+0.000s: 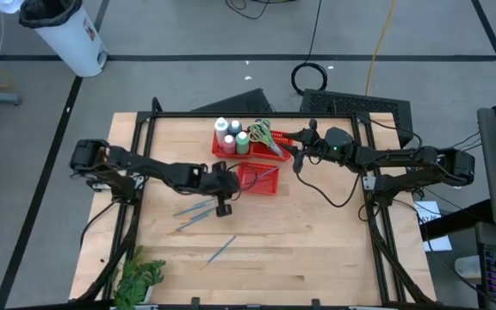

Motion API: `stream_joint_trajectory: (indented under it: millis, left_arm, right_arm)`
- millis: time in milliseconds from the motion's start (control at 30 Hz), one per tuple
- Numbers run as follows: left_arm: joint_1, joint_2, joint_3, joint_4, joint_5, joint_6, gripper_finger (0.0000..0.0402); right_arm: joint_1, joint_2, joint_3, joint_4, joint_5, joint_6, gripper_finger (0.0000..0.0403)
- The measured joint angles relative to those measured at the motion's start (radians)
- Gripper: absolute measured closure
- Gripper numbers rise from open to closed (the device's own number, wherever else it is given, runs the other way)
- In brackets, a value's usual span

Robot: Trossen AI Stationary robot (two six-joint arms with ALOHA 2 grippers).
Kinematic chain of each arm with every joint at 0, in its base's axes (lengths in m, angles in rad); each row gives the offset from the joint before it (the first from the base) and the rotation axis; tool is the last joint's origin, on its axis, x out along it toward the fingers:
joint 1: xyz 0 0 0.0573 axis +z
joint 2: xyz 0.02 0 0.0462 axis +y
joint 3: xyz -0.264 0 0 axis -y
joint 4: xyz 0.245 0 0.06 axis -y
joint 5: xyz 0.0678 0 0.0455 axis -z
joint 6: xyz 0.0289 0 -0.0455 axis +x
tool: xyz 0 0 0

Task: Pick & Place Paint Supplies
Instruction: Put the blue paint brush into the bottom red bin

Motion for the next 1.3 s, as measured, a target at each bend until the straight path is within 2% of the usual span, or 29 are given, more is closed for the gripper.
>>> stream_joint_trajectory:
  millis: [300,500,667,933,1067,1300]
  left_arm:
    - [0.025,-0.134,0.063,0.014,-0.004,0.154,0.0397]
    - [0.068,-0.139,0.106,0.172,0.005,0.303,0.0398]
    - [0.112,-0.099,0.106,0.337,0.108,0.369,0.0398]
    - [0.161,0.030,0.106,0.587,0.256,0.382,0.0399]
    - [0.181,0.100,0.106,0.659,0.267,0.354,0.0394]
    - [0.206,0.182,0.106,0.670,0.266,0.331,0.0393]
  right_arm:
    - [0.000,0.000,0.000,0.011,0.000,-0.003,0.0259]
    - [0.000,0.000,0.000,0.015,0.000,0.000,0.0259]
    - [0.000,0.000,0.000,0.010,0.000,0.003,0.0259]
    - [0.000,0.000,0.000,0.014,0.000,0.004,0.0259]
    - [0.000,0.000,0.000,0.015,0.000,0.004,0.0259]
    - [0.000,0.000,0.000,0.014,0.000,0.004,0.0259]
